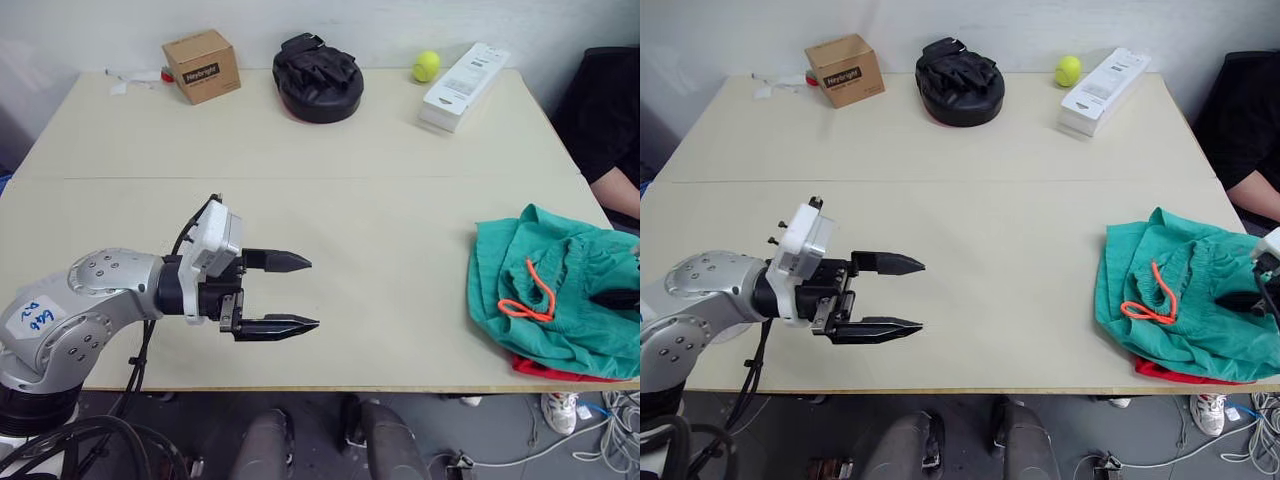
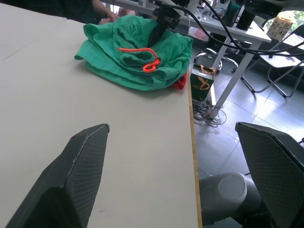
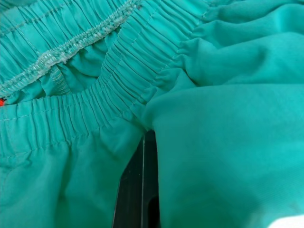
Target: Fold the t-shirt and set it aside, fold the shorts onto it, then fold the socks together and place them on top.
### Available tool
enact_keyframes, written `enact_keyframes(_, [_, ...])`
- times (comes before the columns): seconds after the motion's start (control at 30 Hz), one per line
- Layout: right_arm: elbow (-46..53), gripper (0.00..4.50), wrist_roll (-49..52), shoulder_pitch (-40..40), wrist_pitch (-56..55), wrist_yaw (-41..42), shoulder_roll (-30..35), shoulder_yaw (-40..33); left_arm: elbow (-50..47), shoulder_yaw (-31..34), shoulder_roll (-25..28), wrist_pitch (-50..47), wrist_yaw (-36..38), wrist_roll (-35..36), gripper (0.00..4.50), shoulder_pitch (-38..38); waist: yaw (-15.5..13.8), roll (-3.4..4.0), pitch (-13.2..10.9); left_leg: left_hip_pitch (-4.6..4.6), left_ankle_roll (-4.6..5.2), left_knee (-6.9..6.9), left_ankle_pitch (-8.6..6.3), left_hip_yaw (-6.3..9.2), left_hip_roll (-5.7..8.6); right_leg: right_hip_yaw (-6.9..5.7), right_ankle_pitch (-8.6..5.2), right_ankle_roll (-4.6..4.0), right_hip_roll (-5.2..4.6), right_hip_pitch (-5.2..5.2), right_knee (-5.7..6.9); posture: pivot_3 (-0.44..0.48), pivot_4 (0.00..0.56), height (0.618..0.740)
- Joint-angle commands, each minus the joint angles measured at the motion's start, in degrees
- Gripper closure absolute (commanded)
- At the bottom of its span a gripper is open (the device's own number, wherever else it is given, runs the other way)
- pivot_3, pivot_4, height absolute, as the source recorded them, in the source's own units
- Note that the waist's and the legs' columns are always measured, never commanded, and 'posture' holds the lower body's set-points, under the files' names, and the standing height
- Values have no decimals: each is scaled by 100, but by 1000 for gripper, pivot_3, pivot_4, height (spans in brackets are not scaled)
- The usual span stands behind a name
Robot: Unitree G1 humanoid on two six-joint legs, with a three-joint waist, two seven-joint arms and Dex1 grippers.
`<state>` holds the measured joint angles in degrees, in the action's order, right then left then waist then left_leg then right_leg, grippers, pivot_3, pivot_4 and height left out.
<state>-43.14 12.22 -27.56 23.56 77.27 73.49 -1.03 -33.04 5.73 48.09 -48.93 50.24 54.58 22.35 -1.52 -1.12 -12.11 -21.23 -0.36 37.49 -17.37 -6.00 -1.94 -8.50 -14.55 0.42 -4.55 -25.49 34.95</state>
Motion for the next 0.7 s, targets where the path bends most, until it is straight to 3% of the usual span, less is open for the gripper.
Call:
enact_keyframes(0.03, [49,3347,297,-28,247,0,-14,-536,-31,10,36,129,79,-59,0,133,12,0,0,0,0,4,0,-5,-3,4,1,0,2,0,0,0,150,740])
enact_keyframes(0.2, [182,1591,463,127,312,37,194,-1049,39,11,36,154,141,-143,0,164,7,0,0,4,0,14,0,-13,-10,13,3,0,8,0,4,0,150,740])
enact_keyframes(0.33, [-248,153,254,-255,-141,-332,348,-1213,58,58,52,166,132,-179,0,132,18,1,0,9,3,16,1,-28,-10,28,6,5,9,0,8,0,150,740])
enact_keyframes(0.53, [-1352,44,-331,-2148,-1111,-1319,160,-936,42,252,83,133,-75,-191,0,19,78,2,-1,21,4,18,1,-65,-12,66,11,17,20,-7,7,0,150,740])
enact_keyframes(0.6, [-1444,44,-305,-2664,-1154,-1212,-77,-897,17,338,117,125,-155,-200,0,-57,108,1,-2,20,2,19,0,-67,-18,71,11,17,25,-9,7,0,150,740])
enact_keyframes(0.7, [-686,44,63,-3125,-764,-545,-849,-741,-78,588,152,112,-469,-310,0,-356,197,-11,-5,21,-4,19,-3,-78,-36,84,19,4,38,-8,6,0,150,740])
